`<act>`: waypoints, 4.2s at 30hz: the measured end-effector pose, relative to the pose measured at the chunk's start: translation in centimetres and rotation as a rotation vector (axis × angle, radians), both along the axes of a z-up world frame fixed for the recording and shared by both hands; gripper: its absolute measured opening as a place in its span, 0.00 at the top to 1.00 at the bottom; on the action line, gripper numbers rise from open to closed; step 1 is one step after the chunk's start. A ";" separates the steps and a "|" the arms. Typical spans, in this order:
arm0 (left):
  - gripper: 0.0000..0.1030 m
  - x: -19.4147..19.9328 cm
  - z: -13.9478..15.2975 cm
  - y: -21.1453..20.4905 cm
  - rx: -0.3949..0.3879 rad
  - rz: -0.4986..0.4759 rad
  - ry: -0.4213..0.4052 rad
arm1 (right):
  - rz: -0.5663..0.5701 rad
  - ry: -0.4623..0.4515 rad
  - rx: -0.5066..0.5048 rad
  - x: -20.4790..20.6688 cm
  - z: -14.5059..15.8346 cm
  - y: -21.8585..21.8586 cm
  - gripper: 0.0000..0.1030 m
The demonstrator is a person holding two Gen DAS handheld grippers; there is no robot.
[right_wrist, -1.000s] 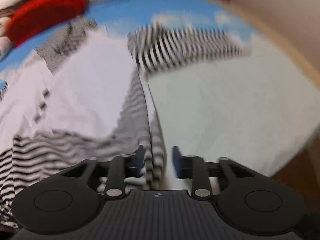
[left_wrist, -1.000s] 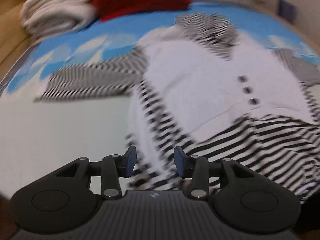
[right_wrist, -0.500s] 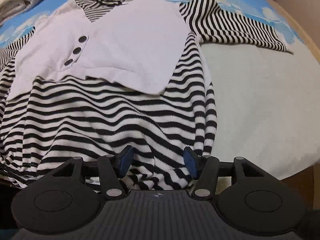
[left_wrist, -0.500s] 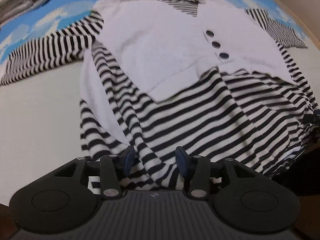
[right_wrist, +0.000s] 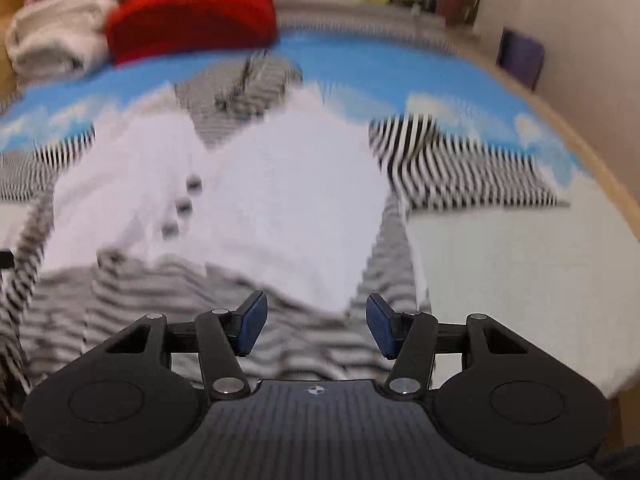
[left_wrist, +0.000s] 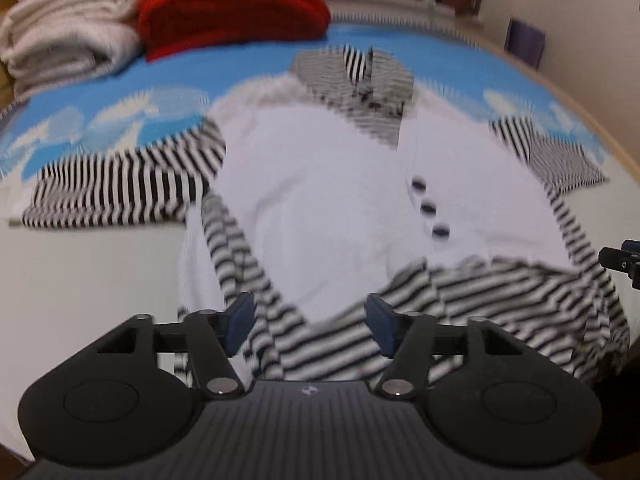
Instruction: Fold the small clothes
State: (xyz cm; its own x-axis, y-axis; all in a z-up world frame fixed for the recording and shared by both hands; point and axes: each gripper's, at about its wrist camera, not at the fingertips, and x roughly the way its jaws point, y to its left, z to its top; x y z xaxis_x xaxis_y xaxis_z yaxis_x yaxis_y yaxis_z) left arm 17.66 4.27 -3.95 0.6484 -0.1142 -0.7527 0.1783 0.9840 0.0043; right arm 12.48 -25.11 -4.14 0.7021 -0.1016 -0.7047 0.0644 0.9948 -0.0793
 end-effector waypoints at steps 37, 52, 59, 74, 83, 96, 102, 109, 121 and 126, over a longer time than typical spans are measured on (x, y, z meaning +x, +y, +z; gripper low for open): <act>0.77 9.2 4.6 8.8 0.181 0.263 -0.005 | -0.022 -0.120 0.092 1.9 2.7 2.4 0.46; 0.76 17.5 -2.6 22.3 0.072 0.686 0.047 | 0.154 -0.081 -0.073 3.1 6.6 5.5 0.76; 0.69 19.5 -3.6 24.3 0.086 0.726 0.031 | 0.203 -0.178 -0.097 13.3 10.3 8.8 0.63; 0.82 21.7 -6.2 31.2 -0.146 1.028 0.153 | 0.154 0.014 0.055 23.8 4.0 6.1 0.63; 1.00 23.3 3.1 19.3 -0.035 0.834 -0.103 | -0.048 0.070 0.159 23.6 3.4 -0.6 0.63; 0.50 22.4 8.4 -3.2 -0.275 0.057 0.010 | -0.220 0.068 0.246 22.7 3.3 -6.1 0.63; 0.50 26.2 5.0 3.7 -0.147 0.427 0.150 | -0.252 0.115 0.315 23.9 1.3 -6.5 0.63; 0.50 25.9 4.6 6.7 -0.216 0.511 0.204 | -0.293 0.246 0.609 26.6 -3.7 -5.0 0.62; 0.50 26.5 4.9 9.6 -0.170 0.555 0.179 | -0.422 0.136 0.798 28.2 -6.3 -3.5 0.91; 0.50 26.6 4.0 9.1 -0.152 0.506 0.209 | -0.361 -0.105 0.567 25.0 0.4 -3.0 0.91</act>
State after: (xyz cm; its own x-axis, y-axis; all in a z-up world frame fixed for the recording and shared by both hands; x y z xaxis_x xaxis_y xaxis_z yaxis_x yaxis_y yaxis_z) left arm 44.31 13.34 0.01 0.4891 0.0548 -0.8705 -0.3340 0.9337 -0.1289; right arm 37.49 -28.16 -3.72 0.7610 0.0223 -0.6484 0.3793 0.7955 0.4725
